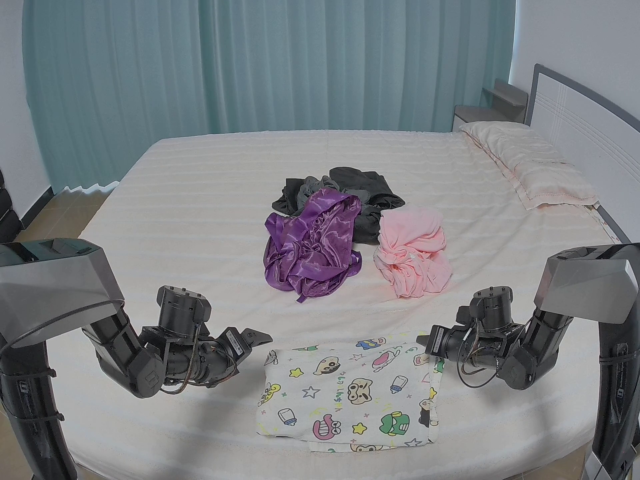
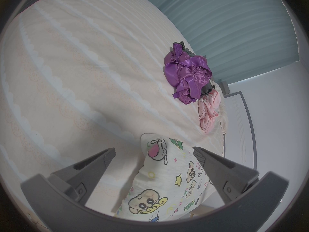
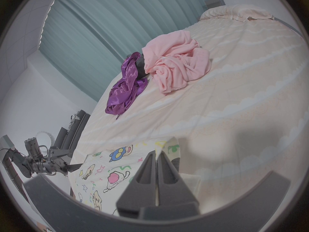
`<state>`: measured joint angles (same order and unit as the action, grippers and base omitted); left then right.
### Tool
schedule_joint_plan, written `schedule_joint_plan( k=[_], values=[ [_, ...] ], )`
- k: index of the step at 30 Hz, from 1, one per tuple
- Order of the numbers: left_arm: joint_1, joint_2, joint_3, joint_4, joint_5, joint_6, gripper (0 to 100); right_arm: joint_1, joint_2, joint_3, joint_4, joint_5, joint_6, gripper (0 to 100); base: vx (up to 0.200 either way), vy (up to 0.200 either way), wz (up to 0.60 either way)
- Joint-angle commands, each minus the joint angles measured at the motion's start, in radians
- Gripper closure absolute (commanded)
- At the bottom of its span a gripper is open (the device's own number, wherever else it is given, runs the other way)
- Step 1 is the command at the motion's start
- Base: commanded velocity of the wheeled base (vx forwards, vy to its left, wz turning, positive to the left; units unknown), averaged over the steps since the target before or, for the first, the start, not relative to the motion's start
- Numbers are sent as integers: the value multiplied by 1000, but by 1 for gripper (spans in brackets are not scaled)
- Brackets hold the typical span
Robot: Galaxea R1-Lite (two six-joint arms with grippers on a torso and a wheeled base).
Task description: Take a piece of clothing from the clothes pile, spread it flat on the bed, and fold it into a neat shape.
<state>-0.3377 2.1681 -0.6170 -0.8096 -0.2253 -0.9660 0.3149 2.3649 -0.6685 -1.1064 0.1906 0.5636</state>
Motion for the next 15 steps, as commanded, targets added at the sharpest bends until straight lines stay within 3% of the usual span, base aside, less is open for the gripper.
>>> schedule_joint_plan(
  k=[1, 7, 12, 15],
  values=[
    [0, 1, 0, 0, 0, 0, 0, -11, 14, -5, -1, 1, -1, 0, 0, 0, 0],
    [0, -2, 5, 0, 0, -2, 0, -37, -46, 7, -1, -2, -1, 0, 0, 0, 0],
    [9, -8, -7, -8, 14, 0, 0, -83, -171, 78, -3, -43, 1, 0, 0, 0, 0],
    [40, -74, 2, -40, 100, 6, 0, -122, -312, 148, -20, -91, -5, 0, 0, 0, 0]
  ],
)
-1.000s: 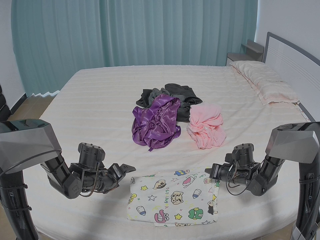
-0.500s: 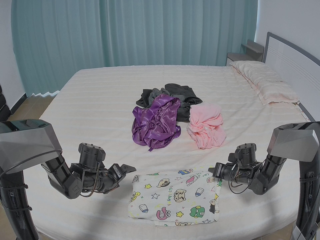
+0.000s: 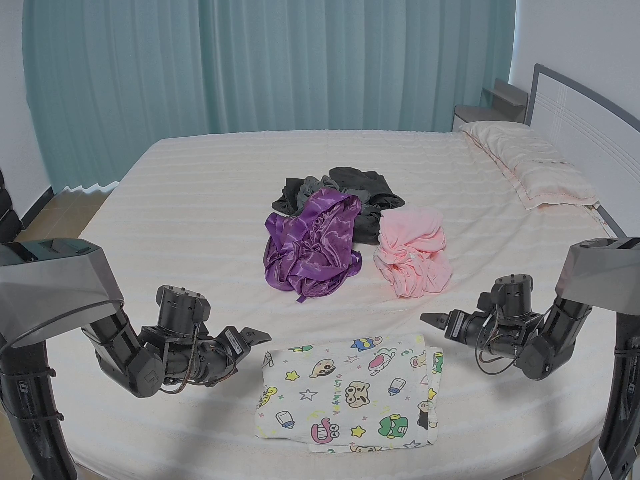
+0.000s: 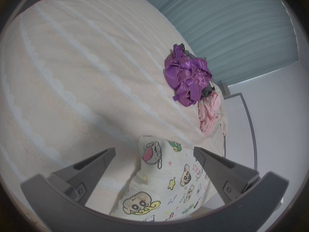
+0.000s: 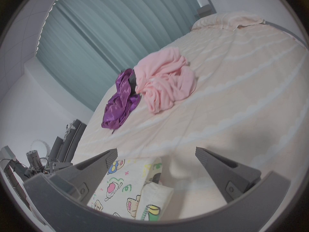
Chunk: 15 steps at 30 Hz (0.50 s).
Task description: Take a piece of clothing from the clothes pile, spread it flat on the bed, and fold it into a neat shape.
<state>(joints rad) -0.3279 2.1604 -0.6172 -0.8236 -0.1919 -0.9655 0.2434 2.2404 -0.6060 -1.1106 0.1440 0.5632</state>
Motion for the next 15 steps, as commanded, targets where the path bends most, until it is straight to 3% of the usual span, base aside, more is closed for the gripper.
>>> schedule_joint_plan(
  k=[1, 3, 6, 10, 14, 15],
  values=[
    [43, -97, 5, -29, 117, 10, 0, -62, -246, 109, -21, -50, -5, 0, 0, 0, 0],
    [78, -163, 5, -31, 212, 16, 0, -75, -361, 161, -26, -58, -5, 0, 0, 0, 0],
    [115, -292, 25, -26, 290, 16, 0, -72, -529, 258, -31, -84, -11, 0, 0, 0, 0],
    [147, -498, 80, -20, 299, 25, 0, -72, -754, 376, -41, -96, -32, 0, 0, 0, 0],
    [155, -682, 154, 9, 305, 94, 0, -69, -933, 480, -14, -98, -57, 0, 0, 0, 0],
    [155, -789, 212, 34, 336, 157, 0, -72, -1018, 548, 6, -98, -100, 0, 0, 0, 0]
  ],
)
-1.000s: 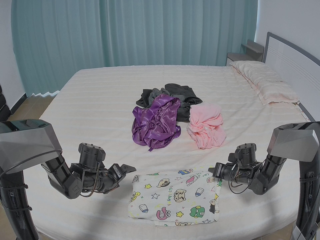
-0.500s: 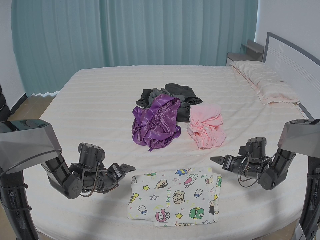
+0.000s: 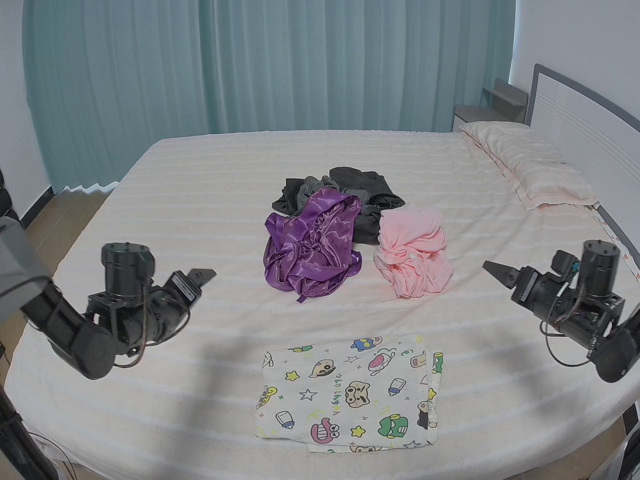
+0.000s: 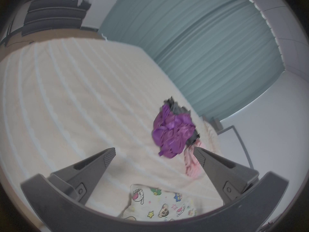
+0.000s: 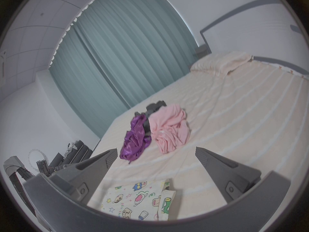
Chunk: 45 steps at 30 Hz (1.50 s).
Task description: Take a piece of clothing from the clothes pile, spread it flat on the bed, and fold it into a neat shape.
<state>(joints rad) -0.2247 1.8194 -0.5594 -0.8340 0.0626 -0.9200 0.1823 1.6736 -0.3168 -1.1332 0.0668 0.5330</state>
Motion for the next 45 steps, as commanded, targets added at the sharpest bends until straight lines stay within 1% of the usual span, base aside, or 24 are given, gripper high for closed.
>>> schedule_joint_plan(
  k=[1, 2, 3, 7, 10, 11, 13, 14, 16, 17, 21, 24, 25, 26, 27, 28, 29, 33, 36, 39, 40, 41, 42, 45],
  values=[
    [47, -519, 191, 53, 118, 145, 0, -15, -506, 298, 46, -21, -100, 0, 0, 0, 0],
    [45, -532, 197, 55, 128, 151, 0, -17, -519, 306, 49, -21, -107, 0, 0, 0, 0],
    [45, -597, 225, 58, 163, 179, 0, -20, -578, 317, 84, -25, -126, 0, 0, 0, 0],
    [45, -778, 280, 95, 224, 228, 0, -73, -753, 315, 260, -25, -151, 0, 0, 0, 0],
    [45, -901, 296, 190, 275, 303, 0, -80, -873, 317, 391, -24, -188, 0, 0, 0, 0],
    [45, -977, 296, 260, 295, 334, 0, -78, -956, 317, 478, -22, -194, 0, 0, 0, 0],
    [45, -1045, 294, 317, 296, 348, 0, -78, -1022, 317, 566, -22, -199, 0, 0, 0, 0],
    [45, -1111, 292, 374, 296, 354, 0, -75, -1085, 317, 661, -21, -202, 0, 0, 0, 0],
    [45, -1174, 294, 457, 298, 354, 0, -72, -1154, 317, 774, -21, -202, 0, 0, 0, 0],
    [48, -1217, 294, 530, 303, 355, 0, -70, -1210, 315, 862, -19, -202, 0, 0, 0, 0],
    [59, -1358, 291, 661, 307, 371, 0, -69, -1364, 306, 1030, -19, -219, 0, 0, 0, 0],
    [85, -1425, 292, 717, 316, 415, 0, -69, -1437, 314, 1072, -15, -237, 0, 0, 0, 0],
    [130, -1476, 292, 765, 316, 452, 0, -69, -1496, 306, 1089, -10, -249, 0, 0, 0, 0],
    [154, -1503, 291, 785, 313, 471, 0, -70, -1520, 305, 1095, -10, -255, 0, 0, 0, 0],
    [154, -1503, 291, 785, 313, 471, 0, -70, -1520, 305, 1095, -10, -255, 0, 0, 0, 0],
    [197, -1549, 292, 819, 310, 507, 0, -66, -1565, 303, 1099, -9, -275, 0, 0, 0, 0],
    [215, -1569, 294, 837, 309, 524, 0, -63, -1574, 309, 1089, -13, -298, 0, 0, 0, 0],
    [248, -1631, 296, 891, 309, 560, 0, -63, -1575, 312, 1083, -22, -381, 0, 0, 0, 0],
    [255, -1677, 302, 900, 309, 621, 0, -63, -1575, 312, 1083, -28, -446, 0, 0, 0, 0],
    [263, -1733, 322, 900, 309, 710, 0, -63, -1575, 312, 1083, -58, -513, 0, 0, 0, 0],
    [265, -1735, 342, 897, 313, 750, 0, -63, -1575, 312, 1083, -81, -539, 0, 0, 0, 0],
    [265, -1735, 342, 897, 313, 750, 0, -63, -1575, 312, 1083, -81, -539, 0, 0, 0, 0],
    [265, -1735, 366, 892, 316, 782, 0, -63, -1575, 312, 1086, -119, -576, 0, 0, 0, 0],
    [265, -1735, 397, 892, 315, 803, 0, -66, -1574, 308, 1096, -162, -597, 0, 0, 0, 0]
  ],
)
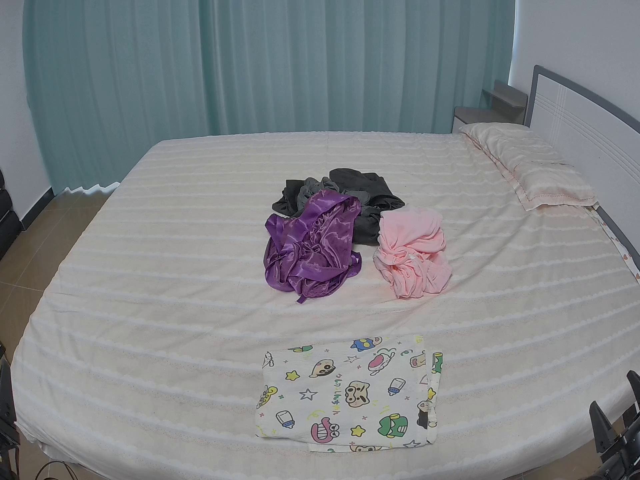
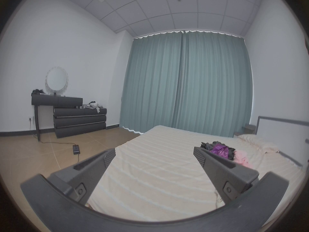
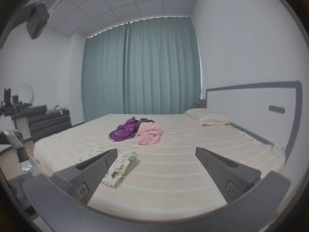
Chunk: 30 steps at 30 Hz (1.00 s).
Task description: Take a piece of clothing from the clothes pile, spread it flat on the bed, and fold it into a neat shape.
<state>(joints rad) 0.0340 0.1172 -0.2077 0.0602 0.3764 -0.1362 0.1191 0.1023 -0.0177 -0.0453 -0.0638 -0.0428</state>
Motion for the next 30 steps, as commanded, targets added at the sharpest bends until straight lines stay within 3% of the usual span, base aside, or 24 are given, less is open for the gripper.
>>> schedule_joint_plan(
  k=[1, 5, 10, 12, 13, 16, 22, 26, 30],
  values=[
    [6, -33, 76, -5, -1, 58, 0, -13, -3, 5, 15, -59, -39, 0, 0, 0, 0],
    [6, -33, 206, -135, 1, 121, 0, -38, -6, 4, 19, -116, -37, 0, 0, 0, 0],
    [6, -34, 208, -166, 1, 167, 0, -98, -55, 4, 19, -116, -65, 0, 0, 0, 0],
    [-13, -54, 208, -140, -19, 179, 0, -110, -90, 4, 15, -54, -134, 0, 0, 0, 0],
    [-36, -110, 208, -132, -50, 204, 0, -119, -102, 7, 5, 6, -140, 0, 0, 0, 0],
    [-34, -117, 208, -131, -90, 210, 0, -119, -102, 12, 1, 93, -135, 0, 0, 0, 0],
    [-34, -111, 208, -129, -148, 132, 0, -115, -102, 7, 19, 157, -81, 0, 0, 0, 0],
    [-36, -111, 208, -129, -248, 104, 0, -108, -76, -2, 61, 154, -5, 0, 0, 0, 0],
    [-36, -111, 208, -125, -261, 112, 0, -107, -76, -5, 67, 154, -6, 0, 0, 0, 0]
  ],
)
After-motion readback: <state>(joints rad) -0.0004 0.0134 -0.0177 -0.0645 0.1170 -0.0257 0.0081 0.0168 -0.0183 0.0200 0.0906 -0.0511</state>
